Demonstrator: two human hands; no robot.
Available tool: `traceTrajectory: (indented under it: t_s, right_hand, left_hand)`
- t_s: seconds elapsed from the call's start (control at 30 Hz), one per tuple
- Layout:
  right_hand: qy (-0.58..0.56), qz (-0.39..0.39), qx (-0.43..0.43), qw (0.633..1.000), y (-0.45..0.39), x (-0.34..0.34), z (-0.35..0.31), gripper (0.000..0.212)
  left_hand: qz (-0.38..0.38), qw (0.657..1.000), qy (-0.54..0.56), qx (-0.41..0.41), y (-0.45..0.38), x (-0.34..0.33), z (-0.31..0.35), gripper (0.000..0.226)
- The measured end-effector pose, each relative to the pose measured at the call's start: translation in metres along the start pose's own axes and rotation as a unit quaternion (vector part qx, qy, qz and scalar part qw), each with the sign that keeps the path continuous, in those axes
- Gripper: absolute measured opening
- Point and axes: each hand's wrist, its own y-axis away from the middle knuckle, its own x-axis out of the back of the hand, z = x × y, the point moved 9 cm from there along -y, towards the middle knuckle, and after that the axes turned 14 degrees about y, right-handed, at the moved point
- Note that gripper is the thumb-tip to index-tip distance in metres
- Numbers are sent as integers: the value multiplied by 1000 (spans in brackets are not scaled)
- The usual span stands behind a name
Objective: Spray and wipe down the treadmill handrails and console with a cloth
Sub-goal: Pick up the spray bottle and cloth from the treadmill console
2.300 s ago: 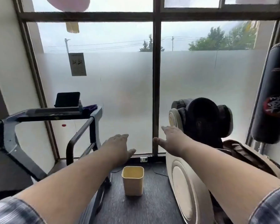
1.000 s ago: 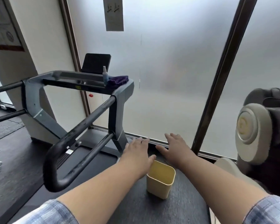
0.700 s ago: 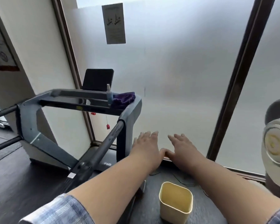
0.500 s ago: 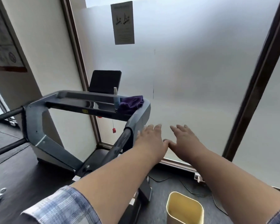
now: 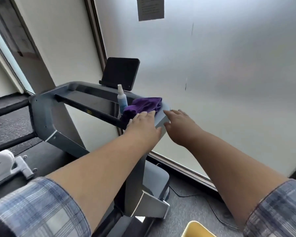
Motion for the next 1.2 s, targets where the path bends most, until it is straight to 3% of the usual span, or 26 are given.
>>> traceTrajectory:
  t_s: [0.2,0.5,0.63,0.77,0.9,1.0,1.1,1.2]
  right_hand:
    - [-27,-56,30,998,-64,-26,25,65]
    - [-11,-15,120,993,-103,-39,10,28]
    - [-16,7,129,991,-107,-43,11,34]
    - [-36,27,115,992,-106,-43,17,40]
    - [-60,16,106,992,-105,-46,21,38]
    - [-79,-5,99,992,-104,-46,25,41]
    - [-172,14,70,983,-102,-34,31,41]
    - [-264,38,41,963,-101,-16,31,40]
  left_hand:
    - [5,999,-1,53,-63,-23,-11,62]
    - [2,991,-26,129,-122,-31,-33,56]
    - [14,987,-10,160,-133,-37,-42,52]
    - [10,986,-23,166,-140,-36,-47,32]
    - [0,980,-72,186,-143,-37,-49,32]
    - [48,978,-56,193,-142,-29,-47,28]
    - [131,969,58,203,-134,-10,-46,29]
    - [187,961,134,154,-127,9,-28,27]
